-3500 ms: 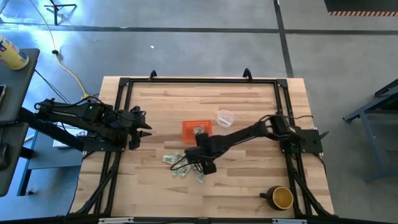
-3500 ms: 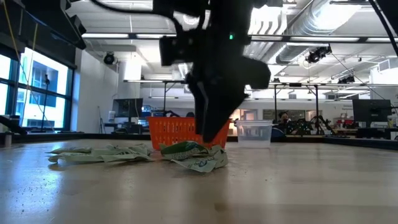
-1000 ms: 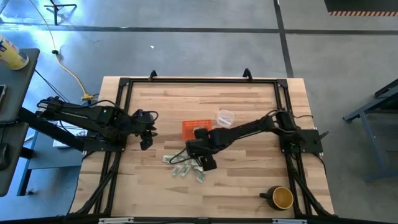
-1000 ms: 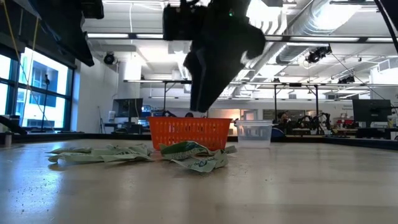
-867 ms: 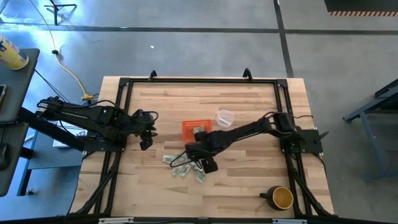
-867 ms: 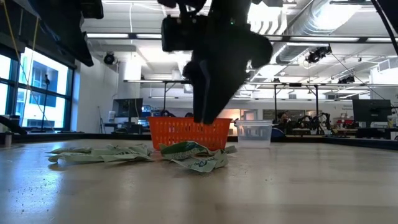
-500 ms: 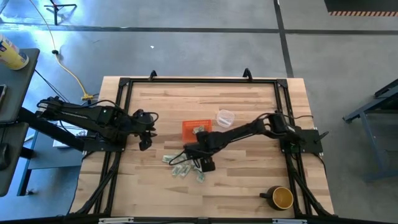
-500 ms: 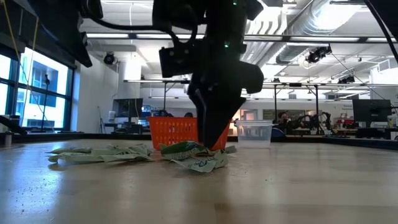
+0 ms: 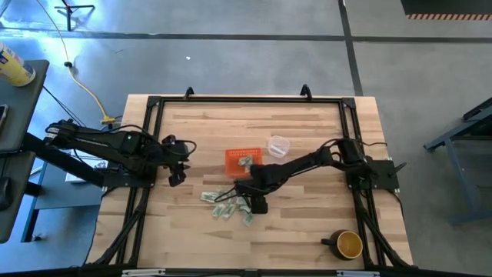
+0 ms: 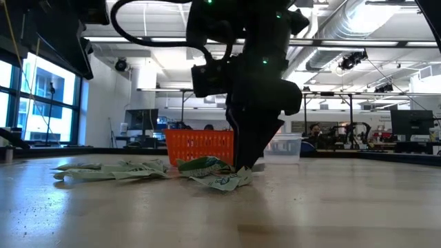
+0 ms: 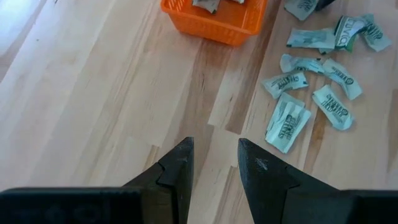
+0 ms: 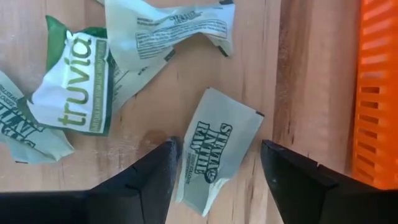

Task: Pick and place Stevia / Truvia into bins
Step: Put the stevia packet into the basket

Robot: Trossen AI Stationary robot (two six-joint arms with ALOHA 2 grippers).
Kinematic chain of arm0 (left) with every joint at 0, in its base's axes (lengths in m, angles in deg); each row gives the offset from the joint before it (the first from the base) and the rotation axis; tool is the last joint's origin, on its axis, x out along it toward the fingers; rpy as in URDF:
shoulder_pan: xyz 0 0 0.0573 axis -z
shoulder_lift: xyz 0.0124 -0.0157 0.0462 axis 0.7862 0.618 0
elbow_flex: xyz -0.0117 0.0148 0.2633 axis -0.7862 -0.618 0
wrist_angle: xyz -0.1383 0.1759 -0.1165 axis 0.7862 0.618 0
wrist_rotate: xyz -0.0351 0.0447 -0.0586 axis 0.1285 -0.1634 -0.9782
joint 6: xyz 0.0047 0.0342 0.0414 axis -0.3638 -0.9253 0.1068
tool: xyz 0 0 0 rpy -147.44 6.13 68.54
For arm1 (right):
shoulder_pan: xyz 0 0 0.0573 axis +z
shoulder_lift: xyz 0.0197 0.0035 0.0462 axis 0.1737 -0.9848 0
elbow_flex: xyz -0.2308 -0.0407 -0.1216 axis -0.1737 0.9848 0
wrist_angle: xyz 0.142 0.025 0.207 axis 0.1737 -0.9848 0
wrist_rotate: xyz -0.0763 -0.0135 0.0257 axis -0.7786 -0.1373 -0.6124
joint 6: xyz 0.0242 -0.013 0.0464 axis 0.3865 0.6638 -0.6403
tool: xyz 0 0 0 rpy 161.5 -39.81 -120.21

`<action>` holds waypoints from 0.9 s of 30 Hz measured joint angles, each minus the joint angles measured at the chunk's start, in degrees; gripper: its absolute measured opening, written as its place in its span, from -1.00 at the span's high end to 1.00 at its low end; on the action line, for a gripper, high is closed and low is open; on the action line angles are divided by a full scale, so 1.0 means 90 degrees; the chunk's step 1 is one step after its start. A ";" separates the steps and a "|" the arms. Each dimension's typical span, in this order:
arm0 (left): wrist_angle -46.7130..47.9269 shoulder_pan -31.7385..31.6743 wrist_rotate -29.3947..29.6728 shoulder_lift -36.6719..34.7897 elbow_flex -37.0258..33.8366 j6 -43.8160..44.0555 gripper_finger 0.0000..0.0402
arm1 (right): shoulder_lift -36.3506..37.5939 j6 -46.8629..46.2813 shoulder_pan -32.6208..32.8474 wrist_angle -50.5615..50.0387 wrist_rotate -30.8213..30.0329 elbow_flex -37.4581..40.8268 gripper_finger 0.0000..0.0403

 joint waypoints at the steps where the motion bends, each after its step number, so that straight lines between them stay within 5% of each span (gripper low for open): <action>1: -0.0023 0.0000 0.0000 0.0000 0.0000 -0.0008 0.21 | 0.0011 -0.0041 -0.0001 0.0022 -0.0024 -0.0008 -0.10; 8: -0.0040 0.0000 0.0002 0.0000 0.0000 -0.0192 0.21 | 0.0053 -0.0537 -0.0158 0.0145 0.0219 0.0490 0.17; 16: -0.0044 -0.0002 0.0005 0.0000 0.0000 -0.0190 0.21 | 0.0070 -0.0722 -0.0033 -0.0128 0.0088 0.0124 0.94; 23: -0.0082 0.0000 0.0007 0.0000 0.0000 -0.0188 0.21 | 0.0526 -0.0705 -0.0163 -0.0720 -0.1327 -0.0920 0.97; 27: -0.0181 -0.0001 0.0018 0.0000 0.0000 -0.0187 0.21 | 0.0638 -0.0589 -0.0593 -0.0733 -0.1555 -0.1225 0.95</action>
